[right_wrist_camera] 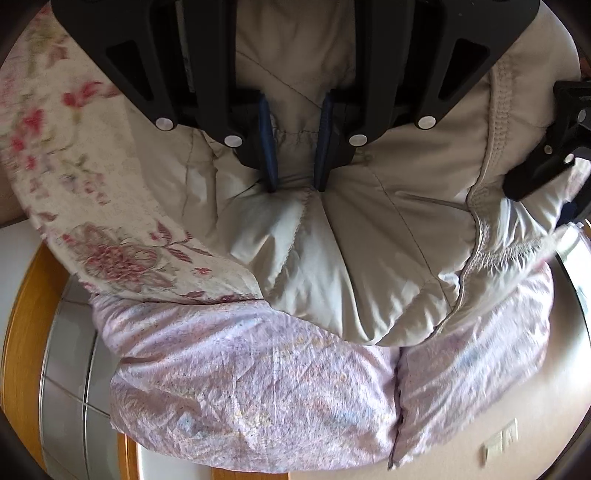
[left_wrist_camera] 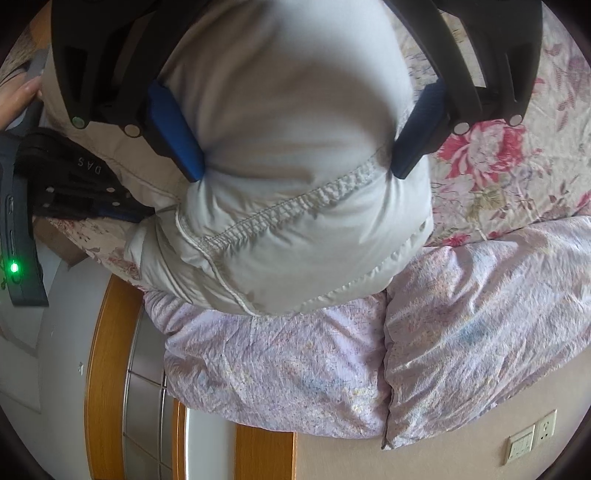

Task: Fold large clothes

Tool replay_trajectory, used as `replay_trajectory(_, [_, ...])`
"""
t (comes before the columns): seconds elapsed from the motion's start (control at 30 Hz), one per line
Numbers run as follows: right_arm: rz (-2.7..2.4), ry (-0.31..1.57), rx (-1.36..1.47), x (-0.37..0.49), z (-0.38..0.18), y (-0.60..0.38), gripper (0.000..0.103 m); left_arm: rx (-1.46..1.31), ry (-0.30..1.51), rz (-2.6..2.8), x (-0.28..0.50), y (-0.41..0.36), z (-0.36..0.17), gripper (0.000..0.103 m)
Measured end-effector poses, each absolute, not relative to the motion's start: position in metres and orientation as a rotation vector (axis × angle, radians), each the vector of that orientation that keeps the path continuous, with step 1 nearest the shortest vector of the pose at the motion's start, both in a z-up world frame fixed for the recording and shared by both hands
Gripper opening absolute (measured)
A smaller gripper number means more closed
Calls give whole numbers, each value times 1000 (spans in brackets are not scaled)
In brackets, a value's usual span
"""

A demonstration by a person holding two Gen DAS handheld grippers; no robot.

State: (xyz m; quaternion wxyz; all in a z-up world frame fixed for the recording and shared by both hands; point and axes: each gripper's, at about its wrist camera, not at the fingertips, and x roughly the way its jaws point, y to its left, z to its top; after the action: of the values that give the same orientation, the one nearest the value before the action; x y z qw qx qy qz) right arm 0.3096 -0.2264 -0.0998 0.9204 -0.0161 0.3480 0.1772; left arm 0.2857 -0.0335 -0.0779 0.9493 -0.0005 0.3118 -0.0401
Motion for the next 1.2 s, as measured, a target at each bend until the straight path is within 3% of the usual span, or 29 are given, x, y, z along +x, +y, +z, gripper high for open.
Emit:
replay_trajectory(0.37, [381,659,-87,317,-43,-219,22,6,614,18,295,-10,-40,98])
replay_trajectory(1.2, [378,718,17,354,-101,-213,22,-52,687,-22,341,-7,-87,99])
